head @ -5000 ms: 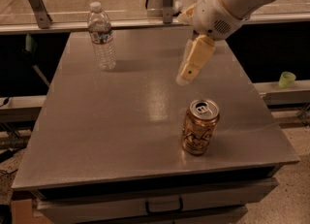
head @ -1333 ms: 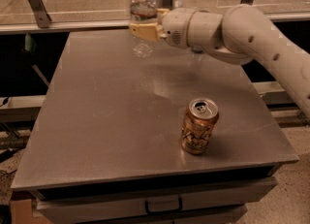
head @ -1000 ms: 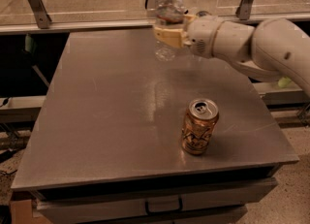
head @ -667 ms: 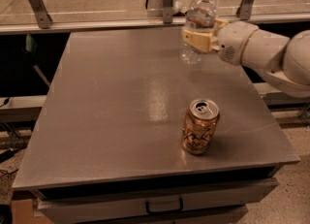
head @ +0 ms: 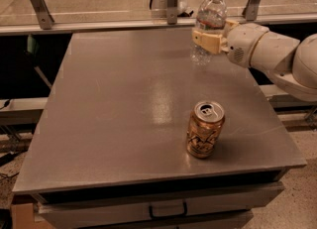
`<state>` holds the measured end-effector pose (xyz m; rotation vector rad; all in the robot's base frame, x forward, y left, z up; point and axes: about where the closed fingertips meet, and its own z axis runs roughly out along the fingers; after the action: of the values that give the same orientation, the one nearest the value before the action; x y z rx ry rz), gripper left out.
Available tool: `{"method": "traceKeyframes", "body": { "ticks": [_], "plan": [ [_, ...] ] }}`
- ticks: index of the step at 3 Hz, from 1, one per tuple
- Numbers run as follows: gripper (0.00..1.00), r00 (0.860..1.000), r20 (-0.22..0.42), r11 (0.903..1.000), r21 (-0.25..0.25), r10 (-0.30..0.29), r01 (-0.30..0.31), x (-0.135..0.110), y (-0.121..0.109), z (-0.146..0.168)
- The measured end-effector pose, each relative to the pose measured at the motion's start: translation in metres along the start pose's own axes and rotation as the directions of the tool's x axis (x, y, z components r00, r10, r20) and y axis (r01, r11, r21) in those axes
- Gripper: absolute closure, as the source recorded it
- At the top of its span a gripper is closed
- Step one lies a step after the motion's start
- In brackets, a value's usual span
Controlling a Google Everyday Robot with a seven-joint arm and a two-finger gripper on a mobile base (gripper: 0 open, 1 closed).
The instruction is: Move water bottle near redbull can
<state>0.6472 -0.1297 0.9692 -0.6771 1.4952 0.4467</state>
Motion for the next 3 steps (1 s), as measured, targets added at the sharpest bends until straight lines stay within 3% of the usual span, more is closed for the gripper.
{"method": "traceKeyframes", "body": {
  "ticks": [1,2,3],
  "plan": [
    [1.00,0.999,-0.008,0.9954,0.083,-0.049,0.049,0.004,-0.045,-0.006],
    [1.00,0.997,-0.016,0.9893,0.127,-0.070,0.071,0.011,-0.086,-0.006],
    [1.00,0.998,-0.033,0.9900,0.127,-0.058,0.062,0.024,-0.111,0.004]
  ]
}}
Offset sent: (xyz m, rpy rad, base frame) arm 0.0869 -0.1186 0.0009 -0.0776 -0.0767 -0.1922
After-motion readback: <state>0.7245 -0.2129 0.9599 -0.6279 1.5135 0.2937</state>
